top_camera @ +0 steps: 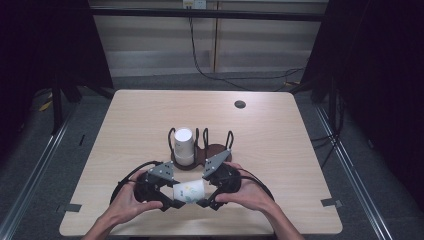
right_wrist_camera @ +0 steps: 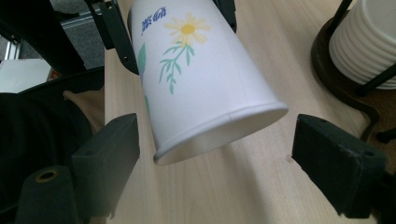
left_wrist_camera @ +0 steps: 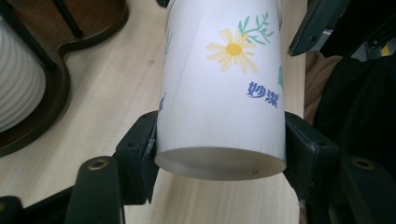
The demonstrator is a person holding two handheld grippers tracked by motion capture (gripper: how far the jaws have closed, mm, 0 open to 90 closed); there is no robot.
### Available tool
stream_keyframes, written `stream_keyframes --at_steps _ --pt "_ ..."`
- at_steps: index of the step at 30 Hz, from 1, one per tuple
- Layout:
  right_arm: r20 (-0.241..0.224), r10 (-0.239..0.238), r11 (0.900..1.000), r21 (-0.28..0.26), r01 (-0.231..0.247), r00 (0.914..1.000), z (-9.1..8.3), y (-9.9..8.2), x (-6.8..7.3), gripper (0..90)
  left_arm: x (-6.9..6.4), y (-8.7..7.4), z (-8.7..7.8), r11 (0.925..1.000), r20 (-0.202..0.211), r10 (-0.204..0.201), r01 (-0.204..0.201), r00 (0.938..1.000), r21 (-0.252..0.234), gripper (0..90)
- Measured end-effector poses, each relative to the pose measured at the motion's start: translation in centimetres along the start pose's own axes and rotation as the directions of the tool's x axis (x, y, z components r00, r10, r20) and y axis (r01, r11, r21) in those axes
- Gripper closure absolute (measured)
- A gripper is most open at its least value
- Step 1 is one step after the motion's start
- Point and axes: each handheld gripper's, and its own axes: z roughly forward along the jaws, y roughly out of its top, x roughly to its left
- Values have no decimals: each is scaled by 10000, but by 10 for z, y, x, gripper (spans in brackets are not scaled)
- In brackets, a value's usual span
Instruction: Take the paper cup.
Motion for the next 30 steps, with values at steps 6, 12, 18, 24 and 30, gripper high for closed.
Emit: stream_keyframes --at_steps 6,12,18,24,30 --pt "13 188 9991 -382 -187 9998 -7 -2 -3 146 2 -5 -6 9991 -137 -212 207 9997 -363 365" --pt "-60 432 9937 -1034 -436 9990 -13 -4 -5 152 4 -8 -10 9981 -275 -221 205 9994 -573 366" --pt "-132 744 9844 -1587 -755 9971 -15 -6 -10 152 5 -12 -10 9932 -388 -438 393 9983 -1098 366" --pt "-106 933 9749 -2023 -935 9956 -18 -7 -10 154 5 -12 -11 9876 -518 -470 386 9975 -1523 367" --pt "-69 1049 9639 -2455 -1033 9945 -22 -10 -10 154 4 -13 -12 9810 -504 -507 403 9974 -1896 366"
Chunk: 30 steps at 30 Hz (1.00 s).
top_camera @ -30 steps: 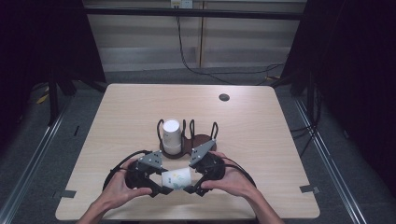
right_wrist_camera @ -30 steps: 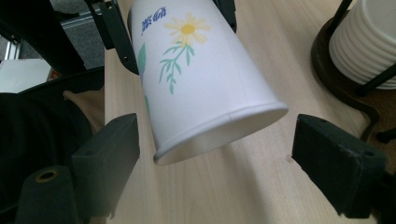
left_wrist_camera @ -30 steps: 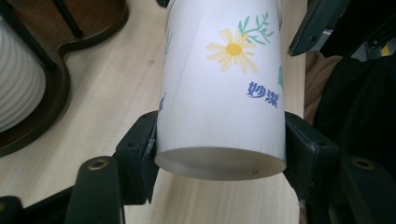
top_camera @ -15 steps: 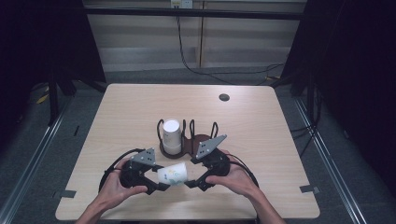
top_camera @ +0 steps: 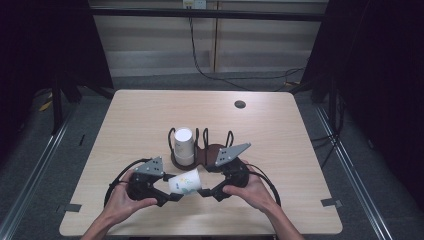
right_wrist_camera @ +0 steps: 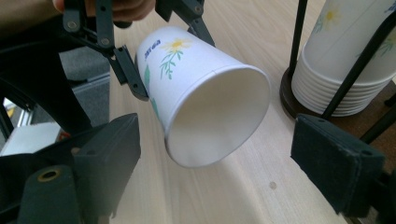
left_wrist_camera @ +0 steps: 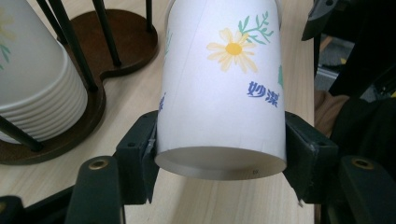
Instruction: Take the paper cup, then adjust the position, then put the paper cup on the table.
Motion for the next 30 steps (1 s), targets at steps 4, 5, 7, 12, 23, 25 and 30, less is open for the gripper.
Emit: stream_keyframes --at_steps 4,5,7,12,23,25,30 --pt "103 132 9993 -345 -129 9999 -4 -3 -1 154 0 -1 1 9999 59 -17 17 10000 -141 366" --pt "102 173 9991 -384 -169 9998 -5 -4 -1 154 -1 -1 1 9998 39 -29 30 10000 -179 366" --pt "26 217 9987 -458 -216 9998 -5 -5 -1 151 -1 -1 2 9995 102 -73 76 9999 -300 366" --pt "34 193 9975 -674 -190 9998 -6 -5 0 143 -5 1 1 9979 191 54 -42 9998 -639 366" --pt "-179 163 9888 -1478 -187 9997 -11 -5 2 134 -8 1 2 9928 243 120 -90 9996 -1194 366" --pt "-241 168 9875 -1560 -204 9996 -11 -5 2 134 -8 1 2 9918 283 200 -162 9994 -1267 366" --pt "-290 141 9849 -1721 -188 9995 -11 -5 3 134 -8 2 1 9885 294 202 -155 9994 -1505 366"
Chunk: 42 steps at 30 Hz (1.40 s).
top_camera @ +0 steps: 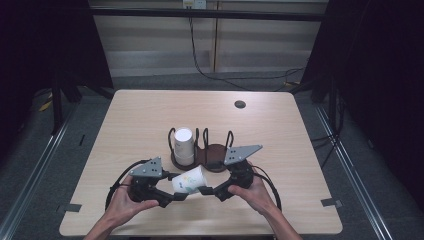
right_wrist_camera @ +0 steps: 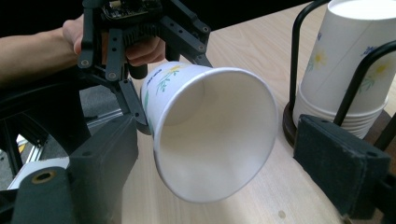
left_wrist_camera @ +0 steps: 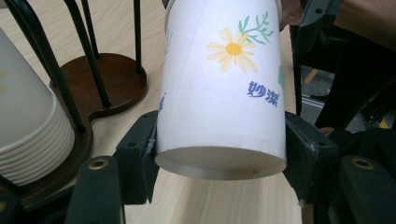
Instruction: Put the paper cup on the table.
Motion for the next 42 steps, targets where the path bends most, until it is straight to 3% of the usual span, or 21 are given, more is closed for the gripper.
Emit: stream_keyframes --at_steps 3,20,25,29,42 --pt "-94 45 9999 -132 -47 9999 -1 0 0 133 0 0 0 10000 -123 13 -13 9999 -20 365" --pt "-475 234 9975 -653 -265 9986 1 0 -2 152 -4 4 0 9987 159 0 8 9999 -501 365" --pt "-650 415 9977 -507 -448 9970 6 -4 -4 142 -5 5 2 9991 255 69 -59 9996 -421 365" --pt "-894 430 9984 -328 -461 9951 11 -5 -3 189 -4 4 3 9994 303 54 -43 9995 -351 365" --pt "-1120 382 9972 -602 -451 9930 5 -3 -6 261 0 1 7 9996 510 -157 168 9986 -216 338"
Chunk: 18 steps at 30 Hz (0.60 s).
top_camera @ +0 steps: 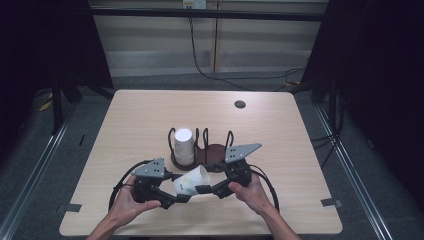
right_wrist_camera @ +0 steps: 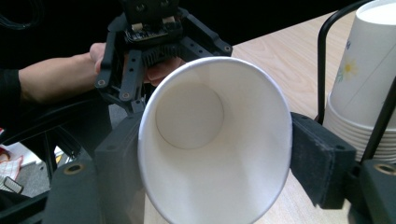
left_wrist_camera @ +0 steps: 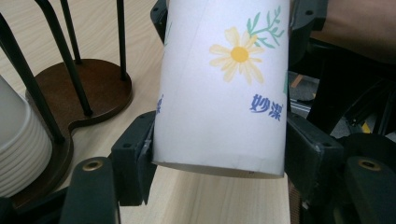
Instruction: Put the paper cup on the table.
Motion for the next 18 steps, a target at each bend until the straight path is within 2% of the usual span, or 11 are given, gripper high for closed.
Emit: stream_keyframes --at_steps 5,10,14,18 --pt "143 -179 9998 -10 179 9997 -2 3 2 277 3 0 -2 9999 -154 33 -32 9999 100 317" --pt "281 -106 9999 -122 109 9996 -5 3 1 280 4 -1 -3 9997 -351 -36 44 9994 221 233" --pt "325 -19 9999 -105 23 9995 -6 3 0 280 7 -1 -1 9978 -233 -494 504 9985 434 159" --pt "437 -22 10000 -16 23 9990 -7 3 -1 281 9 -2 -1 9966 -303 -541 558 9981 606 161"
